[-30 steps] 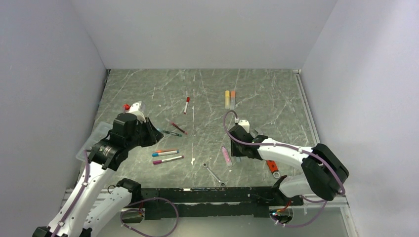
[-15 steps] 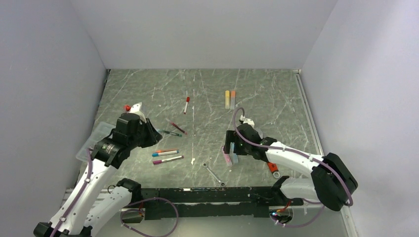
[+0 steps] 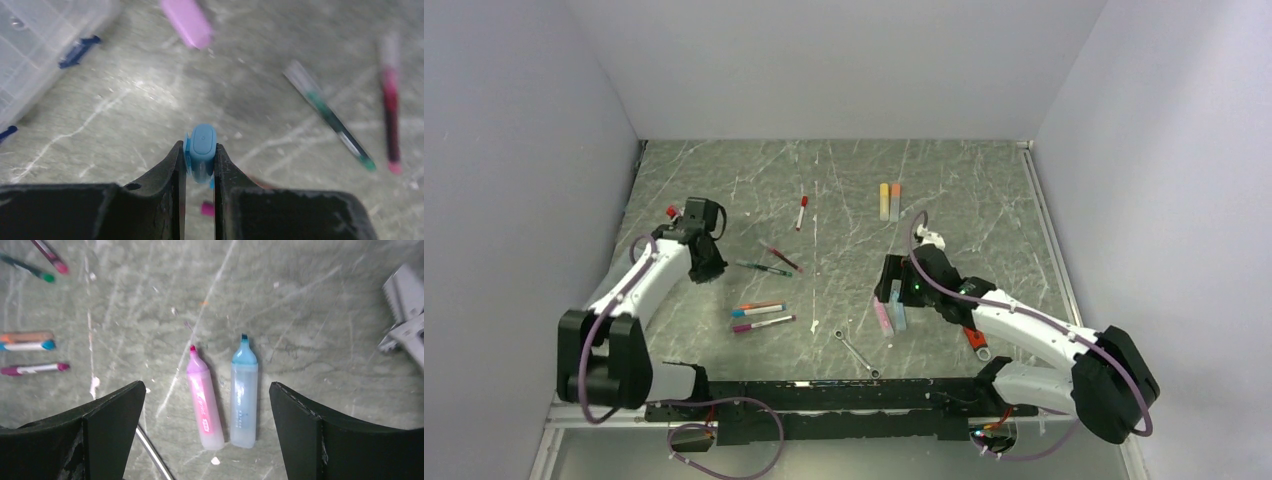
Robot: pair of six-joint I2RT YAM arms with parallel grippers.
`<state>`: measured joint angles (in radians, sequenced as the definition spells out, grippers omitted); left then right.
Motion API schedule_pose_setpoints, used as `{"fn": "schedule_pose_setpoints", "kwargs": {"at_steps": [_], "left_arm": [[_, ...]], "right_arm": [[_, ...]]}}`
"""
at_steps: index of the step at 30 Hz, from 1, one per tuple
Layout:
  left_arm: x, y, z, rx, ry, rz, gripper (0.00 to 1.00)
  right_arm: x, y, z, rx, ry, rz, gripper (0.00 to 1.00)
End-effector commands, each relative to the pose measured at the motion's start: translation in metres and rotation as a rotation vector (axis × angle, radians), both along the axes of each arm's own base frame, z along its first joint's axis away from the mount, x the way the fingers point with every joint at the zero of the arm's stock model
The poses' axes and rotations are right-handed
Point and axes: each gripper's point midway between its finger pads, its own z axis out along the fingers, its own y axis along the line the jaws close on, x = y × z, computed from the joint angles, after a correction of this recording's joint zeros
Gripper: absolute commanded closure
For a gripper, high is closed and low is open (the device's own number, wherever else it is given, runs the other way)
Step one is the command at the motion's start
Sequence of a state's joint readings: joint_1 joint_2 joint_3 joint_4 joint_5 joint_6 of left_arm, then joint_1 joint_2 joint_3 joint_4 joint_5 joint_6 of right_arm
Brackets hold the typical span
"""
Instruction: Open the pen caps
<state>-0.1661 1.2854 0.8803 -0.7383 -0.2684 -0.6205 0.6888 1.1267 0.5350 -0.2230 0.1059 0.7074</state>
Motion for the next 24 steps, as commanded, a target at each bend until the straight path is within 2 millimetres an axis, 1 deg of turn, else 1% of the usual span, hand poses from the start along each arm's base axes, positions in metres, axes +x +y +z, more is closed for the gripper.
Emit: {"fn": "schedule_pose_setpoints", "kwargs": {"at_steps": [1, 3, 6, 7, 8, 13, 15, 18, 20, 21, 22, 23, 24], "left_arm": [[0.023, 0.033, -0.005, 0.017, -0.006, 0.12, 0.98], [0.022, 0.038, -0.018, 0.005, 0.036, 0.152, 0.94], [0.023, 0.036, -0.03, -0.021, 0.063, 0.159, 0.86], [0.023, 0.034, -0.033, -0.032, 0.074, 0.158, 0.79], [0.023, 0.034, -0.034, -0.031, 0.074, 0.157, 0.76], [0.02, 0.033, -0.038, -0.039, 0.086, 0.159, 0.64], [0.019, 0.031, -0.04, -0.049, 0.091, 0.159, 0.61], [0.017, 0.029, -0.041, -0.057, 0.096, 0.158, 0.56], [0.016, 0.028, -0.04, -0.062, 0.101, 0.157, 0.54], [0.016, 0.028, -0.038, -0.065, 0.099, 0.155, 0.53], [0.017, 0.026, -0.035, -0.072, 0.093, 0.151, 0.52], [0.017, 0.024, -0.031, -0.084, 0.082, 0.146, 0.51], [0.018, 0.021, -0.026, -0.102, 0.066, 0.141, 0.49]], "right_arm": [[0.037, -0.005, 0.053, -0.034, -0.159, -0.067, 0.0], [0.051, -0.009, 0.064, -0.055, -0.188, -0.099, 0.0], [0.073, -0.013, 0.074, -0.061, -0.213, -0.141, 0.0], [0.091, -0.018, 0.08, -0.068, -0.228, -0.171, 0.01], [0.099, -0.02, 0.082, -0.073, -0.232, -0.182, 0.01], [0.141, -0.035, 0.077, -0.1, -0.219, -0.241, 0.07], [0.159, -0.042, 0.074, -0.103, -0.207, -0.268, 0.11], [0.186, -0.049, 0.07, -0.102, -0.194, -0.293, 0.23], [0.207, -0.052, 0.068, -0.112, -0.191, -0.31, 0.32], [0.216, -0.052, 0.067, -0.117, -0.192, -0.313, 0.36], [0.222, -0.053, 0.059, -0.131, -0.176, -0.312, 0.4], [0.232, -0.052, 0.06, -0.135, -0.182, -0.314, 0.43], [0.24, -0.051, 0.054, -0.142, -0.174, -0.312, 0.44]]}}
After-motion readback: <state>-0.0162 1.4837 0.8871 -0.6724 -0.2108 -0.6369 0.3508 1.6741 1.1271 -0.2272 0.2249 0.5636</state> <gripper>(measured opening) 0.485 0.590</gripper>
